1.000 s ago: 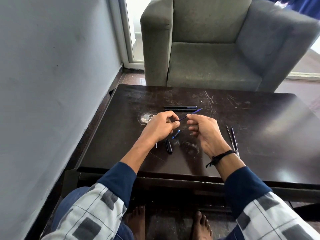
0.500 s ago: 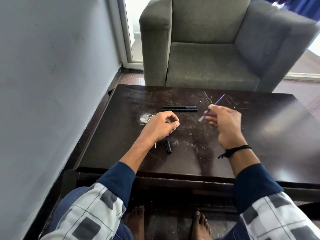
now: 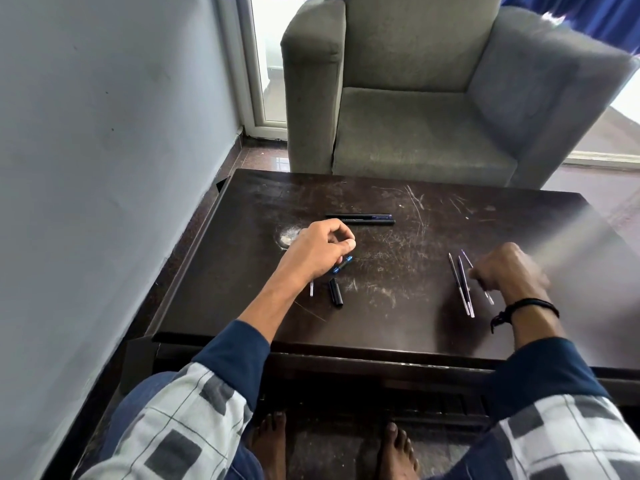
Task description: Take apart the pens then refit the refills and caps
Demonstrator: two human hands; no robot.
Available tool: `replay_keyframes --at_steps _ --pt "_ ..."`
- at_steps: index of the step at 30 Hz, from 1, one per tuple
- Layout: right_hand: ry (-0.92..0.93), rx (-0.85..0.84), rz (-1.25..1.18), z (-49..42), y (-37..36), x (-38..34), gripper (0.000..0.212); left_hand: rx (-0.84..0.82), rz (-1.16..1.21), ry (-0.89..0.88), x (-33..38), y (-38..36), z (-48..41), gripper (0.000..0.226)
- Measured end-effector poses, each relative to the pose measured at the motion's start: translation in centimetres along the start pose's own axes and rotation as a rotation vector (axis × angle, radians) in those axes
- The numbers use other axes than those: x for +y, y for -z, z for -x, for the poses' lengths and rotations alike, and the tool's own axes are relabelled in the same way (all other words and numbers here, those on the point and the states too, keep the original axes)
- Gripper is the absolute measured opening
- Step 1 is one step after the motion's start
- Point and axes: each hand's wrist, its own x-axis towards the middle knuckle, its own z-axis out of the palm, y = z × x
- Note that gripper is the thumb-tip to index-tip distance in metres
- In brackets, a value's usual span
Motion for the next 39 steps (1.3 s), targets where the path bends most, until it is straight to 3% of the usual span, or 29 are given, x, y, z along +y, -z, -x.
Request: replay_keyframes --at_steps 7,24,39 --pt "0.032 -0.012 0.088 -0.5 -0.6 0.3 0.015 0.036 0.018 -0.002 0.2 1.0 -0.1 0.004" --pt "0.040 -0.029 -0.034 -2.2 -1.5 0.8 0.038 0.022 -0.027 0.011 0.2 0.5 0.2 0.003" --pt "0.100 0.014 -0.037 -1.2 -1.2 0.3 0.030 0.009 -0.056 0.015 -0.2 -0.1 0.0 0.003"
